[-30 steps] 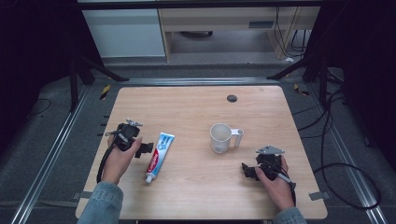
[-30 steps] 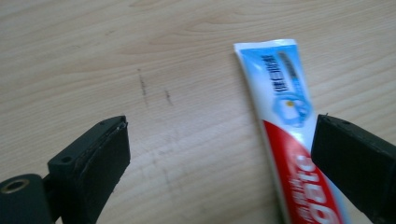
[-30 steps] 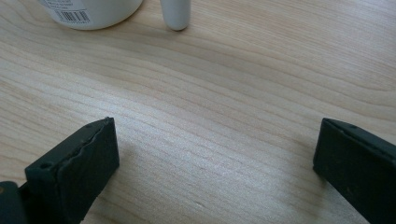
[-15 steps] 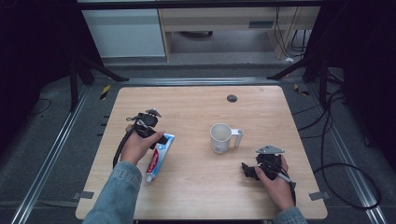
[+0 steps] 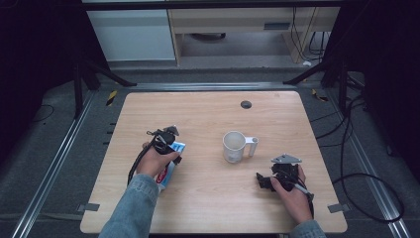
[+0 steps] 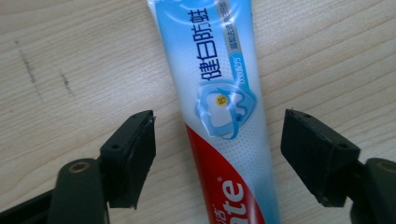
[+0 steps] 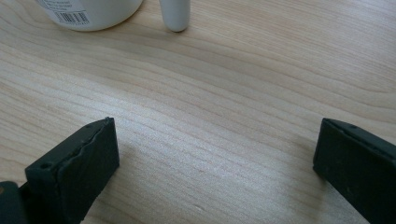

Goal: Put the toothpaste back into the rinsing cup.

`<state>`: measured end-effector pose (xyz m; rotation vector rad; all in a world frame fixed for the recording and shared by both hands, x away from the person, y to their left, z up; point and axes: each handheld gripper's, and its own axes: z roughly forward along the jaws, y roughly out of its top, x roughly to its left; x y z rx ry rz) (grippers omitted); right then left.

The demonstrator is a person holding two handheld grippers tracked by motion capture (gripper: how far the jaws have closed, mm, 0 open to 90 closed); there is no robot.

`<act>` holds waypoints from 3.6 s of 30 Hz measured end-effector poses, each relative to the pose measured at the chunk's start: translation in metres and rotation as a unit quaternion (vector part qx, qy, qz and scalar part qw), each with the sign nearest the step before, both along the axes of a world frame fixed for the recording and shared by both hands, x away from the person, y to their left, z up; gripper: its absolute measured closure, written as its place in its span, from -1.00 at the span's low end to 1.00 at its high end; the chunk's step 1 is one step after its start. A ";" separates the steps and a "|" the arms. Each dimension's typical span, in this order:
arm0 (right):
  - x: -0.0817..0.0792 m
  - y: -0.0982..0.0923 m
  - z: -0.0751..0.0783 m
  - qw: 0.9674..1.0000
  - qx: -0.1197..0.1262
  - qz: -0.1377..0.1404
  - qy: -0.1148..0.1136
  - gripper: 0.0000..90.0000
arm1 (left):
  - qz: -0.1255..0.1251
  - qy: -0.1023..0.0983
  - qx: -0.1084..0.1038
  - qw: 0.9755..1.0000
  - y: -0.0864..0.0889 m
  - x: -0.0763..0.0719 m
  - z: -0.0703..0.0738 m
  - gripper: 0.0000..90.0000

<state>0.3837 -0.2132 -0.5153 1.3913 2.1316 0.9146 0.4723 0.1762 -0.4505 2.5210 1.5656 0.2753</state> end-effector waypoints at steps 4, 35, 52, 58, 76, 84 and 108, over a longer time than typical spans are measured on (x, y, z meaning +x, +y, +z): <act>0.000 0.000 0.000 1.000 0.000 0.000 0.000 -0.99 | 0.012 0.002 -0.007 1.000 0.000 0.003 -0.005 -0.35; 0.001 0.000 0.000 1.000 -0.001 0.003 0.000 -0.99 | 0.038 -0.016 -0.038 0.998 -0.003 0.008 -0.017 0.20; 0.001 0.000 0.000 1.000 -0.001 0.005 0.000 -0.99 | 0.030 -0.084 -0.049 0.995 -0.008 -0.014 -0.004 0.58; 0.001 0.000 0.000 1.000 -0.001 0.005 -0.001 -0.99 | 0.035 -0.131 -0.077 0.988 -0.015 -0.023 0.013 0.60; 0.001 0.000 0.000 1.000 -0.005 0.011 -0.002 -0.99 | 0.039 -0.254 -0.149 0.955 -0.028 -0.056 0.054 0.61; 0.001 0.001 0.000 1.000 -0.005 0.012 -0.002 -0.99 | 0.050 -0.285 -0.172 0.942 -0.025 -0.059 0.066 0.61; -0.002 0.003 0.000 1.000 -0.004 0.015 -0.003 -0.99 | -0.018 -0.355 -0.192 0.915 -0.078 -0.055 0.106 0.61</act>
